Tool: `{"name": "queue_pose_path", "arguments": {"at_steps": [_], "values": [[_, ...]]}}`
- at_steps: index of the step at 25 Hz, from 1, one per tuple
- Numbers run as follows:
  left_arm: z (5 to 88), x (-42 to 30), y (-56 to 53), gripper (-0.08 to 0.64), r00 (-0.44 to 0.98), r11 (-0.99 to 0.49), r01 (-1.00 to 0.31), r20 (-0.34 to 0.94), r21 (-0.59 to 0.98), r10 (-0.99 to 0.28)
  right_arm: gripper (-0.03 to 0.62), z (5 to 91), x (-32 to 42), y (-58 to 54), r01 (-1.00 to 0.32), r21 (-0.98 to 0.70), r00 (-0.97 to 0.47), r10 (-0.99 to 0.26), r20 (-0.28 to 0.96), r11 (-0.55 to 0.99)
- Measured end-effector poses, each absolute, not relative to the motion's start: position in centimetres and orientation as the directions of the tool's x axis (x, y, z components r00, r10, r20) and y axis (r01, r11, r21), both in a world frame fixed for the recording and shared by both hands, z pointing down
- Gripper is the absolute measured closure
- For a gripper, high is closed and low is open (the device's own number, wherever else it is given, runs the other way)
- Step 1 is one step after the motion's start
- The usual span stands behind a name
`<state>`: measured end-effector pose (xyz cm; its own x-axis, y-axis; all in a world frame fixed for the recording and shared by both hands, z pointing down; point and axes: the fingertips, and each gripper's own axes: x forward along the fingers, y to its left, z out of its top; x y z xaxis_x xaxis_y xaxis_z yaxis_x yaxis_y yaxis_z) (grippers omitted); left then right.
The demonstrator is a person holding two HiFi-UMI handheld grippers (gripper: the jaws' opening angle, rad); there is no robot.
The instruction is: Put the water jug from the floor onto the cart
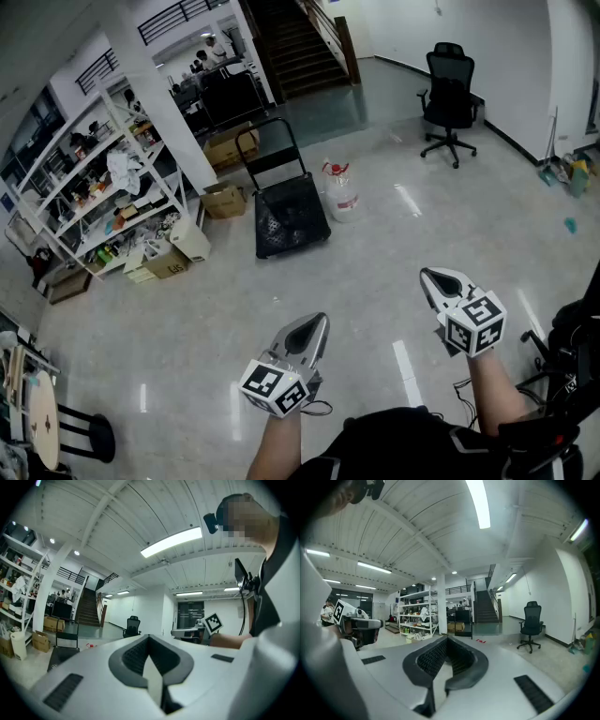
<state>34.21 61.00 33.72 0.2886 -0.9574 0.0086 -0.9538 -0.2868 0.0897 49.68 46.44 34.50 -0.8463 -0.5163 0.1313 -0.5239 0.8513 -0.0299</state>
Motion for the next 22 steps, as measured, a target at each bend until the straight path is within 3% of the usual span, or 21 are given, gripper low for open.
{"name": "queue_pose_path", "arguments": {"at_steps": [22], "values": [[34.1,31.6,61.7,0.560,0.311,-0.307,-0.948,0.035,0.081,-0.950,0.592,34.3,47.1,47.9,-0.531,-0.028,-0.842,-0.524,0.124,0.847]]}}
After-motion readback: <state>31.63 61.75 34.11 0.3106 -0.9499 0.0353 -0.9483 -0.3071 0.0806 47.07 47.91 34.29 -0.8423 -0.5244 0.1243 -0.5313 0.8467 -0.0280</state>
